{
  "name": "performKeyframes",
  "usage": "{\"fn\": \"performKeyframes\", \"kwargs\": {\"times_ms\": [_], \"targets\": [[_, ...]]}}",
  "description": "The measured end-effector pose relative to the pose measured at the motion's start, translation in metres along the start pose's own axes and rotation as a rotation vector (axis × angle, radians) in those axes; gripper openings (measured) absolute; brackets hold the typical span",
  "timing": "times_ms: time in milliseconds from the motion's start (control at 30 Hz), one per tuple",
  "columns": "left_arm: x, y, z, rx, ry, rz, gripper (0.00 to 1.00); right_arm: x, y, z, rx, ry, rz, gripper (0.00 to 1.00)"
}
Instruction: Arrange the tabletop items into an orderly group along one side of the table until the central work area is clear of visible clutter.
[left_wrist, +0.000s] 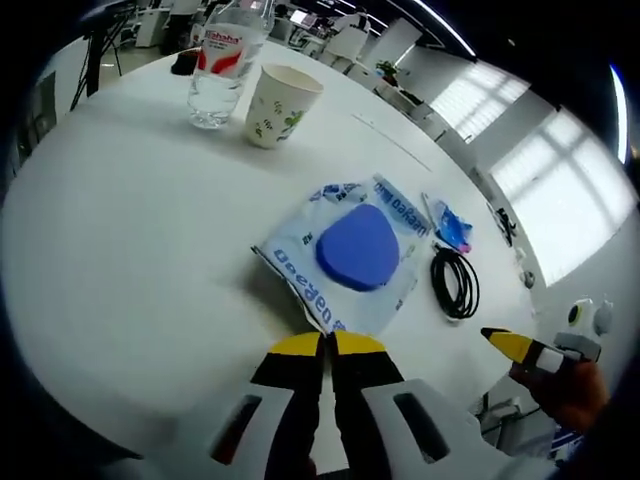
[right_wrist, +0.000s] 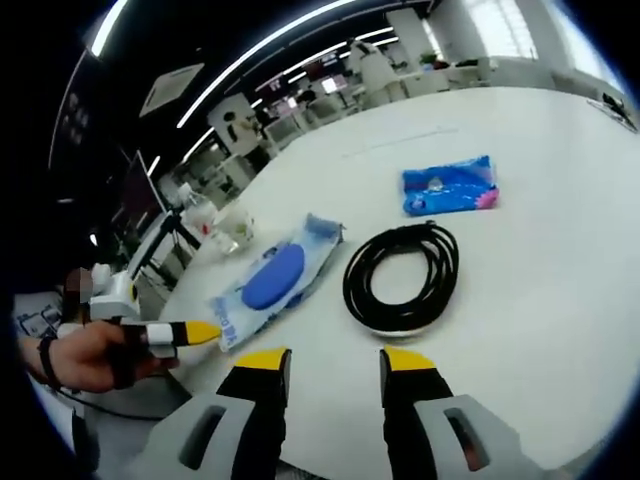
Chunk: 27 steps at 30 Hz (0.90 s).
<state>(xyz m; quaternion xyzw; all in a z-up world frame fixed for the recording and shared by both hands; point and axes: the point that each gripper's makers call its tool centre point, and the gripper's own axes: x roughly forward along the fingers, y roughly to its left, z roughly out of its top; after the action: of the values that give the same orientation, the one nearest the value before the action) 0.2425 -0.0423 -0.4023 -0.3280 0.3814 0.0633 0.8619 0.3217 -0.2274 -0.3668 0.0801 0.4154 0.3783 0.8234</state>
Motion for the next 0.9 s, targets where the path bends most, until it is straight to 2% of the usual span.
{"fn": "performKeyframes", "kwargs": {"times_ms": [400, 700, 900], "targets": [[-0.028, 0.035, 0.0, -0.079, -0.046, 0.088, 0.0, 0.022, 0.011, 0.005, -0.038, 0.047, 0.041, 0.35], [-0.039, 0.055, 0.007, -0.161, -0.097, 0.129, 0.0, 0.031, 0.025, 0.006, -0.064, 0.07, 0.067, 0.35], [-0.04, 0.061, 0.01, -0.175, -0.117, 0.131, 0.0, 0.036, 0.028, 0.003, -0.063, 0.089, 0.08, 0.34]]}}
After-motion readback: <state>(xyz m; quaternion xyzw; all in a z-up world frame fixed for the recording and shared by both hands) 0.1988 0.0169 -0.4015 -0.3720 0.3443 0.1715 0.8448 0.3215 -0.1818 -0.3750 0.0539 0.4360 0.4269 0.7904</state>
